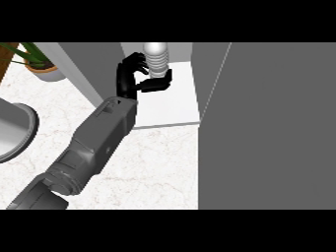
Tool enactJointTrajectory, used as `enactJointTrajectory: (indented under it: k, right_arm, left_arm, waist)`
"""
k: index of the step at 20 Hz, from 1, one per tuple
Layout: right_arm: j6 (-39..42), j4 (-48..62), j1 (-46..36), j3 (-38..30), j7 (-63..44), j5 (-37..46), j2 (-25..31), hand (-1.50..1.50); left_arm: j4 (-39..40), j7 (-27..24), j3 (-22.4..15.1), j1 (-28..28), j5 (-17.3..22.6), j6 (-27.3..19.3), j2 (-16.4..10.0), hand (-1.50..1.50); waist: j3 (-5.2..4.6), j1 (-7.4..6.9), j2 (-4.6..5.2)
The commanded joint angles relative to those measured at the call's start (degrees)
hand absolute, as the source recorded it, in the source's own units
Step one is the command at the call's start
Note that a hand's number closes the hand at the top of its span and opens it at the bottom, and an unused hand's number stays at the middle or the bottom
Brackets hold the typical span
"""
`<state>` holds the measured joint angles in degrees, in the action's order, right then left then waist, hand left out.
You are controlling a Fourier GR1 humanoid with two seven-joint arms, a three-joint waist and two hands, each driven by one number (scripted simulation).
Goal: Pick up the bottled water, place it into the cabinet and close the cabinet
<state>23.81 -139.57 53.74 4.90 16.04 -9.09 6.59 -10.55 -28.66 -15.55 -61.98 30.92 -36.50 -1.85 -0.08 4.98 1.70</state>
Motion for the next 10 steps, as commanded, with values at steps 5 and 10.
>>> enactJointTrajectory:
  k: [5, 10]
  right_arm:
    - [0.7, -2.9, -0.3, 0.5, -1.3, -3.8, 0.0, -1.50]
    - [2.0, -2.3, 1.8, 0.6, -1.2, -4.2, 0.4, -1.50]
  left_arm:
    - [5.0, -4.0, -0.9, -3.5, -3.0, -5.4, -1.0, -1.50]
    - [6.9, -0.5, -0.7, -7.5, -3.3, -5.8, -0.1, -1.50]
  waist:
    - [-0.04, 0.58, 0.54]
    - [-0.02, 1.10, 0.33]
